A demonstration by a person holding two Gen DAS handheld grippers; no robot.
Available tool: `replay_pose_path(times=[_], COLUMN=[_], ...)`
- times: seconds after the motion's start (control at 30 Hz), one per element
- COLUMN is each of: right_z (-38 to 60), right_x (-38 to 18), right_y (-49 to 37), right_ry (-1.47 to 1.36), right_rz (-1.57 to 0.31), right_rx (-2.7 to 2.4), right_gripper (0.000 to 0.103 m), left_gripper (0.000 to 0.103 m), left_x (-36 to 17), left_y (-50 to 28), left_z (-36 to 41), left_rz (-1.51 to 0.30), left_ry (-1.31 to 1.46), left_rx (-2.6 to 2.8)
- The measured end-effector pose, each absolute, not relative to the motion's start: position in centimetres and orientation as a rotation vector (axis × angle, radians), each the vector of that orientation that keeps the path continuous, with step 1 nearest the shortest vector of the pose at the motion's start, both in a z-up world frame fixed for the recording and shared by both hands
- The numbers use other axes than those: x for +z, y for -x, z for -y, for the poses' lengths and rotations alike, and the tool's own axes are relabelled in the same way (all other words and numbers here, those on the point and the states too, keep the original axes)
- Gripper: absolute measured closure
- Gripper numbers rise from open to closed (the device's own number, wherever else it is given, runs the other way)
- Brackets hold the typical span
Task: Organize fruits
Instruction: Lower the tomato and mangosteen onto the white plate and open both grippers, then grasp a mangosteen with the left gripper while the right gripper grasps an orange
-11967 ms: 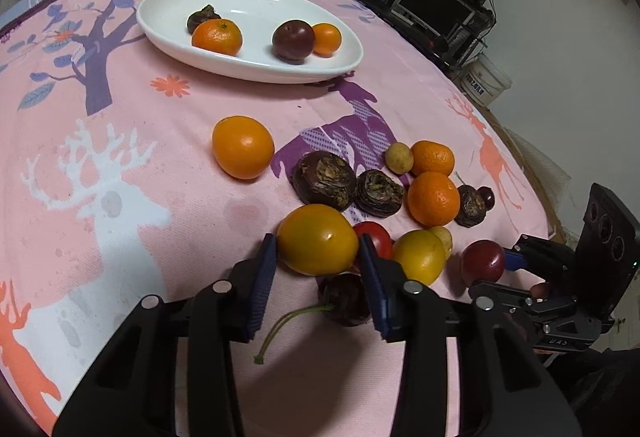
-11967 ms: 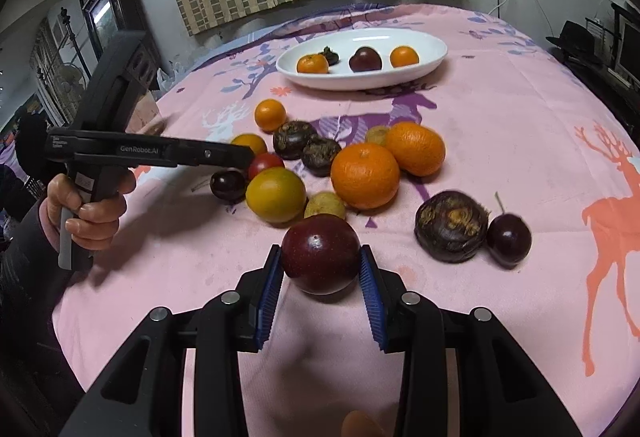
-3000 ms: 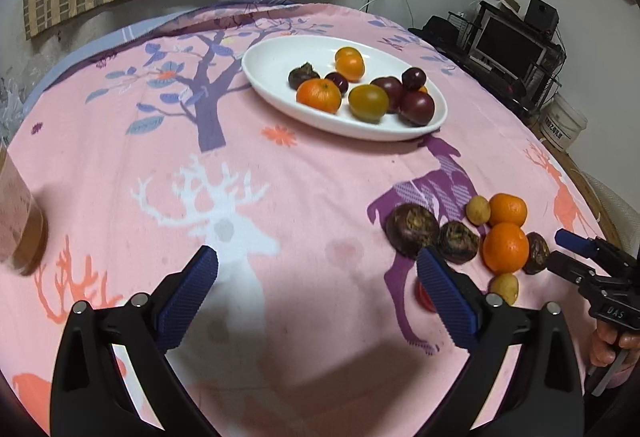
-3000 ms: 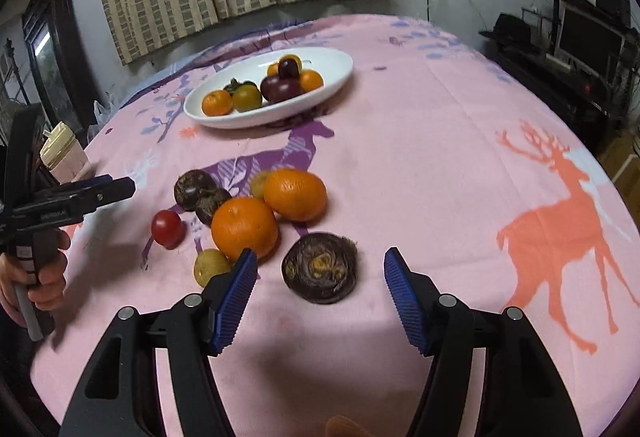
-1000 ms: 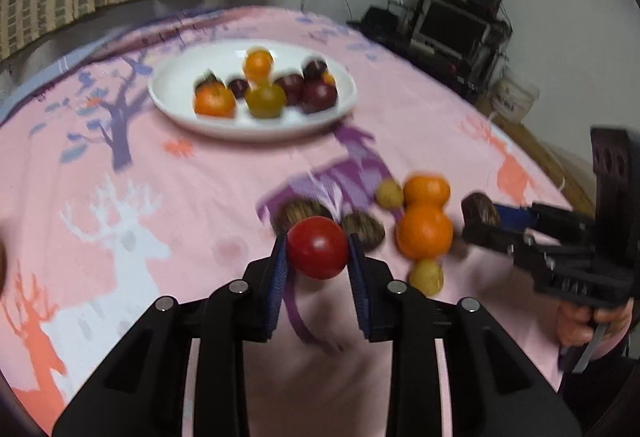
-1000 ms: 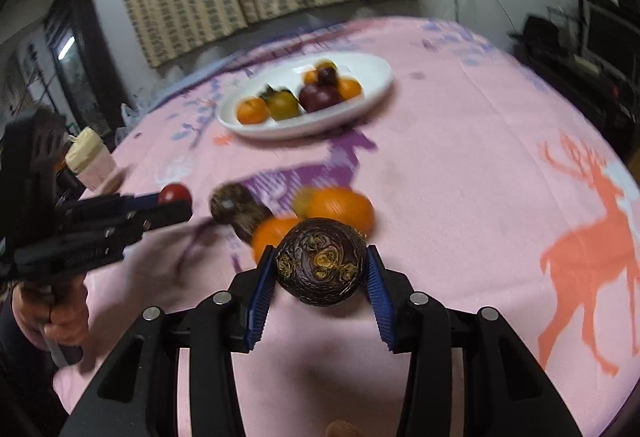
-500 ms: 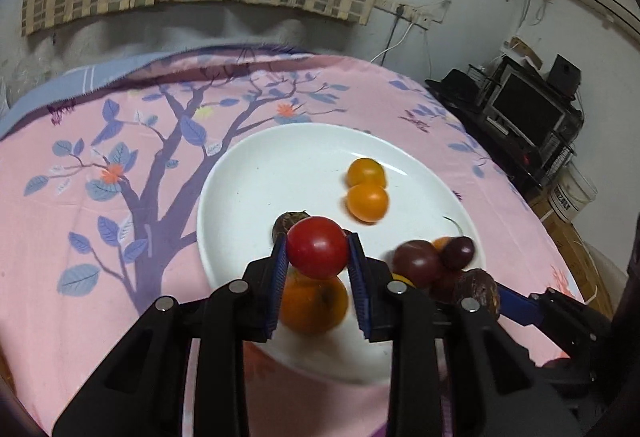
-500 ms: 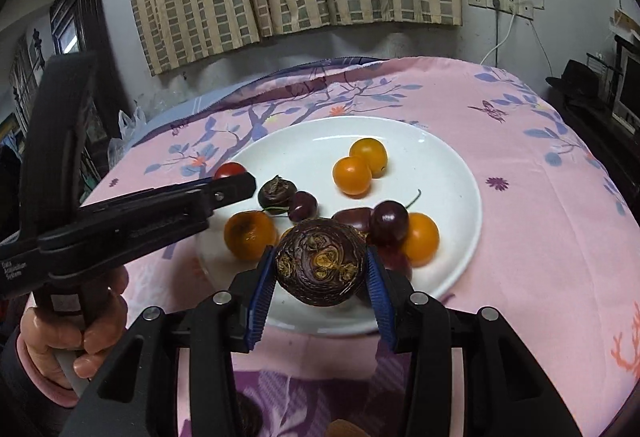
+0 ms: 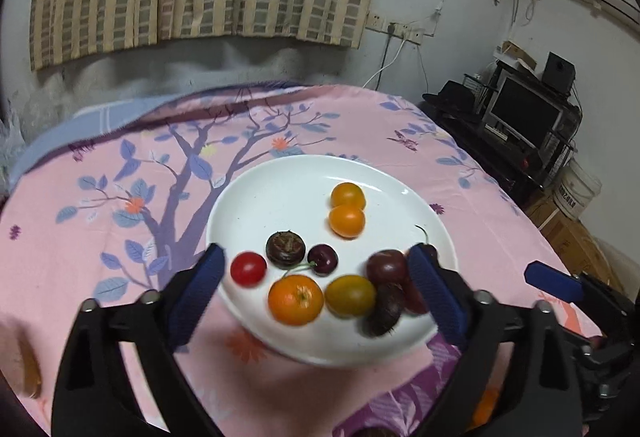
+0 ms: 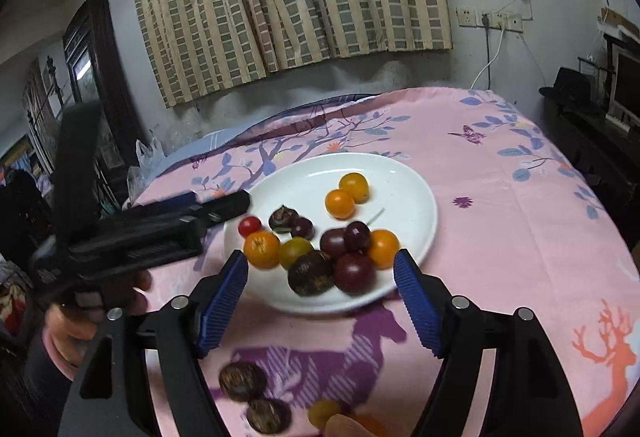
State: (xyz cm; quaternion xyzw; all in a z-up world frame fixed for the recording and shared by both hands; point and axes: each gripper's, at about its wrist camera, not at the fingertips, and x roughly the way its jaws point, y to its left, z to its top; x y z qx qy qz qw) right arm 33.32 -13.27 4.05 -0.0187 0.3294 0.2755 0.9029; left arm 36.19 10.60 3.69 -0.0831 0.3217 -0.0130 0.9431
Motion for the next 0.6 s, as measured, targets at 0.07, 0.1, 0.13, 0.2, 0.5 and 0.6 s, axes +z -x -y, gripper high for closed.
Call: replay_pose_path(times=[0.07,0.1,0.13,0.2,0.5,0.6], right_z=[14.1,14.5,15.0,16.1,19.2,18.6], right_x=[2.5,1.9,1.5,0.9,-0.9,-2.3], right_y=[-31.4,-30.6,-30.0,-28.8,-25.6,-25.3], right_ry=[0.095,0.109,0.105,0.059,-0.099,-0.063], right_rz=[-0.693,-0.704,-0.713,-0.741,-0.844,-0.907], right_rx=[0.562,0.551,0.551,0.579,0.68,0.69], right_gripper=[0.027,0.027,0.027,0.027,0.027,0.035], left_gripper=[0.006,0.006,0.006,0.006,0.006,0.006], left_x=[4.1,4.1,4.0,3.3,-1.5,-2.3], left_y=[-34.1,-33.3,-32.5,-31.1,-27.7,-27.1], left_z=[-10.0,-9.9,-9.9,-10.0,-11.9,-12.3], left_rz=[-0.637,-0.641,-0.645,-0.66,-0.771,-0.795], left_ry=[0.163,0.163,0.168,0.192,0.266,0.281], left_rx=[-0.016,-0.015,-0.014,-0.002,0.025,0.026])
